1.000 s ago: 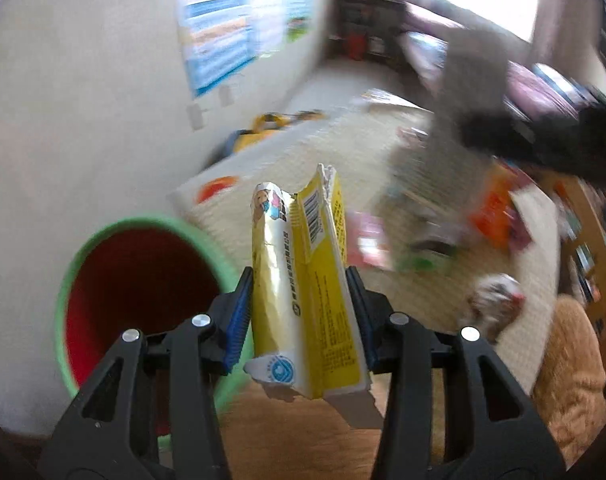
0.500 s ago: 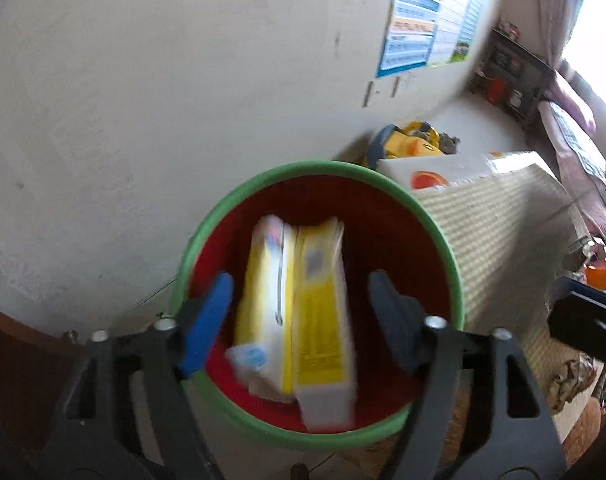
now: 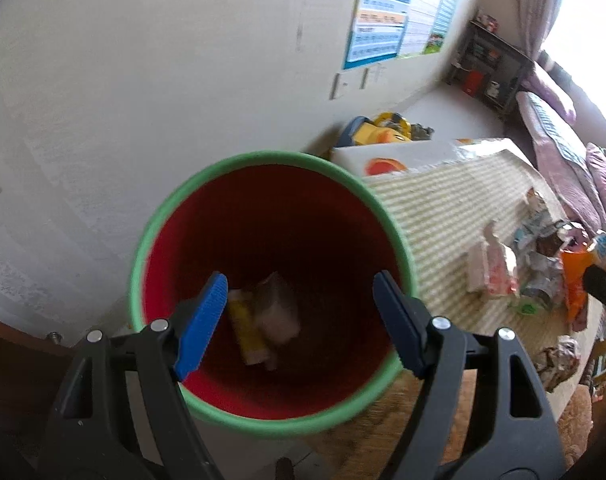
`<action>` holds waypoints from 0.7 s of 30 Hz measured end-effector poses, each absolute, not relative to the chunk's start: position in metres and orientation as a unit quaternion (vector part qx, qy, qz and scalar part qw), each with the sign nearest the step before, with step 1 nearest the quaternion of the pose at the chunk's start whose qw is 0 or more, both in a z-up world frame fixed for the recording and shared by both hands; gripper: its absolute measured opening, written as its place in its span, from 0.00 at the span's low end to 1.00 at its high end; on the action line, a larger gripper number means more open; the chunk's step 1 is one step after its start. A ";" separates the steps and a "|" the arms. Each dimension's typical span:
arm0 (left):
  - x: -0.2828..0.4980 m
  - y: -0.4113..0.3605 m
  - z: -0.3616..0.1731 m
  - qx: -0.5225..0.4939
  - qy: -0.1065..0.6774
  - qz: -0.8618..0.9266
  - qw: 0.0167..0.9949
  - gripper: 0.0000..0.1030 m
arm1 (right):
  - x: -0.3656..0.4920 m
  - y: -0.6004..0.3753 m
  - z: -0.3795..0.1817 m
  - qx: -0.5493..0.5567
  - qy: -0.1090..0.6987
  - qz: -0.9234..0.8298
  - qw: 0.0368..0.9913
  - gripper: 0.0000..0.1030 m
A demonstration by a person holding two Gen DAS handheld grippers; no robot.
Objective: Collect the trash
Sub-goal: 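Grasp the pink strawberry wrapper with the left tool while the right tool grasps a green-capped bottle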
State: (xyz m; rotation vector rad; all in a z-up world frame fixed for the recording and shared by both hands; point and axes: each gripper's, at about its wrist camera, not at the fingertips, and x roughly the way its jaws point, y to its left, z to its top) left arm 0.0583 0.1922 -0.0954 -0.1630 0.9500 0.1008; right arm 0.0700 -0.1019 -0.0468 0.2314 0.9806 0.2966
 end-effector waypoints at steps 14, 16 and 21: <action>0.059 0.096 -0.090 -0.040 0.472 -0.040 0.880 0.71 | 0.078 -0.191 -0.120 0.236 0.563 0.122 0.782 0.62; 0.058 0.090 -0.087 -0.032 0.470 -0.043 0.881 0.71 | 0.085 -0.183 -0.123 0.234 0.571 0.126 0.777 0.57; 0.058 0.075 -0.086 -0.022 0.470 -0.044 0.881 0.71 | 0.099 -0.177 -0.135 0.263 0.566 0.150 0.767 0.53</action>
